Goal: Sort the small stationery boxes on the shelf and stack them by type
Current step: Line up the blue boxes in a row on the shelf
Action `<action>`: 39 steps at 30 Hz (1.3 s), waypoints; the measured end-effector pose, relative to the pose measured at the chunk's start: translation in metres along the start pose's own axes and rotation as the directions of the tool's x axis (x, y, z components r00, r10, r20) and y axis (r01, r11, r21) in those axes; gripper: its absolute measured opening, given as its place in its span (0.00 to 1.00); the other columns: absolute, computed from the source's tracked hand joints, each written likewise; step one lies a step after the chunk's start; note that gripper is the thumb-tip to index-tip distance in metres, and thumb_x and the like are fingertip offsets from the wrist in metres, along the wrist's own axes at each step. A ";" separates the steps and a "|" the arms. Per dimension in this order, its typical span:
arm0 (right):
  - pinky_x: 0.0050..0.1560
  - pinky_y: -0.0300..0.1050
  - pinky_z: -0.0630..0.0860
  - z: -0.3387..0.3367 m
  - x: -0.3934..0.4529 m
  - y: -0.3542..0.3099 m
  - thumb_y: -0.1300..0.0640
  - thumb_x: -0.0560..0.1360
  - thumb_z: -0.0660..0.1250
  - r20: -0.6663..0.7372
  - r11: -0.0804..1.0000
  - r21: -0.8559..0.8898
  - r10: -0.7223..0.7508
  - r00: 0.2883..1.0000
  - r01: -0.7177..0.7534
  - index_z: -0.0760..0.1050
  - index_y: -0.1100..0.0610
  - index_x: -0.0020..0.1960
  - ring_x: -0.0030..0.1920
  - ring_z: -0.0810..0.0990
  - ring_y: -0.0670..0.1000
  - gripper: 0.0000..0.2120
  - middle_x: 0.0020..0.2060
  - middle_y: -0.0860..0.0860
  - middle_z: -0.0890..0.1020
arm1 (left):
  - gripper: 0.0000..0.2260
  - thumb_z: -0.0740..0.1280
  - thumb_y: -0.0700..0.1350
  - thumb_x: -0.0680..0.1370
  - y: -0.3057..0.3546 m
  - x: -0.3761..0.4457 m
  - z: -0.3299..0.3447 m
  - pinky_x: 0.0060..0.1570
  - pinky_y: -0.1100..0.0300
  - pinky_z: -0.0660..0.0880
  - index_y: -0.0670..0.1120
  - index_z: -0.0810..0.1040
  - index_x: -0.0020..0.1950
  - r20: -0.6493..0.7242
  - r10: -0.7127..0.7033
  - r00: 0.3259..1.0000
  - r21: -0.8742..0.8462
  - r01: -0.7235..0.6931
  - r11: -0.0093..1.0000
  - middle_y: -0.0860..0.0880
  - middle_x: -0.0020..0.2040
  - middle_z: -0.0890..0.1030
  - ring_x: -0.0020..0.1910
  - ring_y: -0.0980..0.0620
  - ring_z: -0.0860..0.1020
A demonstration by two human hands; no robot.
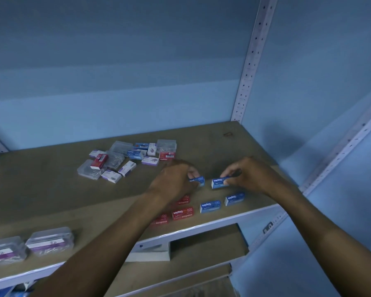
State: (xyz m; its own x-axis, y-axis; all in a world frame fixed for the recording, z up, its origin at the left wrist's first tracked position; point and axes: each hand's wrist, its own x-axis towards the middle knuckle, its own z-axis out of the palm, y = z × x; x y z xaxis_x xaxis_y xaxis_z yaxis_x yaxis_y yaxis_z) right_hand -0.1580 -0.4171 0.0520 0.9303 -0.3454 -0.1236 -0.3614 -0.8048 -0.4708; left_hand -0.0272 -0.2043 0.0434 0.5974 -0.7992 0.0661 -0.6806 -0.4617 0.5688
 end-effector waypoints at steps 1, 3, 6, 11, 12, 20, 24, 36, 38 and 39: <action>0.52 0.49 0.81 -0.002 -0.002 0.005 0.50 0.72 0.77 0.006 1.000 -0.002 0.004 1.000 -0.004 0.87 0.42 0.48 0.44 0.83 0.40 0.06 0.44 0.40 0.87 | 0.06 0.73 0.49 0.72 0.004 0.002 0.006 0.40 0.73 0.70 0.52 0.84 0.48 0.013 -0.003 1.000 -0.002 0.003 1.000 0.57 0.43 0.82 0.41 0.62 0.78; 0.53 0.49 0.81 -0.004 -0.005 0.012 0.51 0.73 0.77 0.010 1.000 -0.004 0.011 1.000 -0.011 0.87 0.43 0.49 0.45 0.83 0.41 0.06 0.45 0.41 0.87 | 0.05 0.73 0.49 0.72 0.013 0.005 0.015 0.42 0.69 0.73 0.52 0.84 0.47 0.032 -0.003 0.999 0.011 0.003 1.000 0.56 0.42 0.83 0.40 0.62 0.79; 0.53 0.48 0.81 -0.005 -0.007 0.021 0.50 0.73 0.77 0.020 0.999 -0.028 0.028 0.999 -0.027 0.87 0.43 0.51 0.45 0.83 0.41 0.07 0.47 0.41 0.87 | 0.05 0.73 0.50 0.72 0.019 0.008 0.026 0.41 0.68 0.73 0.51 0.84 0.46 0.047 0.006 0.999 0.054 -0.008 0.999 0.56 0.42 0.83 0.39 0.62 0.78; 0.51 0.49 0.82 0.000 -0.005 0.024 0.48 0.73 0.77 0.059 1.000 -0.024 0.010 0.998 -0.008 0.87 0.43 0.51 0.46 0.82 0.42 0.08 0.48 0.42 0.87 | 0.06 0.72 0.50 0.72 0.016 0.009 0.031 0.45 0.62 0.77 0.52 0.84 0.47 0.095 0.015 0.995 0.111 -0.025 0.994 0.54 0.46 0.83 0.43 0.58 0.79; 0.51 0.48 0.81 0.000 -0.004 0.023 0.48 0.73 0.77 0.061 1.000 -0.028 0.007 0.998 -0.006 0.86 0.44 0.52 0.46 0.82 0.42 0.08 0.49 0.42 0.87 | 0.07 0.73 0.50 0.72 0.016 0.009 0.032 0.45 0.62 0.77 0.52 0.84 0.48 0.103 0.016 0.995 0.109 -0.028 0.994 0.54 0.46 0.83 0.43 0.58 0.79; 0.51 0.47 0.82 0.001 0.000 0.024 0.48 0.73 0.77 0.079 0.999 -0.032 0.009 0.997 -0.007 0.86 0.43 0.53 0.47 0.82 0.43 0.08 0.50 0.42 0.87 | 0.06 0.72 0.48 0.72 0.017 0.009 0.033 0.45 0.63 0.77 0.53 0.85 0.48 0.129 0.027 0.991 0.073 -0.037 0.997 0.54 0.45 0.83 0.42 0.59 0.79; 0.51 0.47 0.82 0.002 0.001 0.025 0.48 0.73 0.76 0.087 0.999 -0.039 0.016 0.996 -0.012 0.86 0.43 0.53 0.46 0.81 0.42 0.09 0.50 0.42 0.87 | 0.06 0.72 0.48 0.73 0.017 0.008 0.033 0.42 0.66 0.73 0.52 0.85 0.48 0.125 0.033 0.992 0.063 -0.041 0.997 0.54 0.45 0.83 0.43 0.58 0.79; 0.51 0.45 0.81 0.000 0.000 0.024 0.48 0.72 0.77 0.113 0.999 -0.040 0.012 0.994 -0.007 0.86 0.42 0.53 0.47 0.81 0.41 0.10 0.51 0.41 0.87 | 0.05 0.72 0.49 0.73 0.016 0.005 0.032 0.42 0.64 0.74 0.51 0.84 0.48 0.118 0.053 0.992 0.057 -0.060 0.997 0.53 0.46 0.82 0.42 0.57 0.78; 0.52 0.44 0.81 -0.002 -0.002 0.024 0.46 0.72 0.77 0.120 1.000 -0.029 0.009 0.993 -0.005 0.85 0.41 0.55 0.48 0.81 0.41 0.12 0.52 0.40 0.86 | 0.05 0.73 0.49 0.72 0.016 0.004 0.030 0.43 0.64 0.74 0.51 0.83 0.47 0.104 0.046 0.993 0.054 -0.052 0.997 0.54 0.45 0.82 0.42 0.58 0.78; 0.52 0.43 0.81 -0.003 -0.002 0.023 0.46 0.72 0.77 0.120 1.000 -0.017 0.004 0.993 -0.002 0.85 0.40 0.56 0.48 0.81 0.40 0.13 0.52 0.39 0.86 | 0.05 0.73 0.49 0.72 0.015 0.004 0.028 0.44 0.64 0.75 0.52 0.83 0.47 0.090 0.036 0.995 0.048 -0.040 0.998 0.55 0.45 0.82 0.42 0.59 0.78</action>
State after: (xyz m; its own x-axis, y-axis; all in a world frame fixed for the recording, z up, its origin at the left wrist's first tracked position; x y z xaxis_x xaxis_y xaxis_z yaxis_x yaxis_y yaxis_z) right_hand -0.1687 -0.4366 0.0444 0.9297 -0.2881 -0.2293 -0.3641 -0.8122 -0.4559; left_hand -0.0471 -0.2253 0.0298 0.5321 -0.8466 0.0123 -0.7238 -0.4473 0.5254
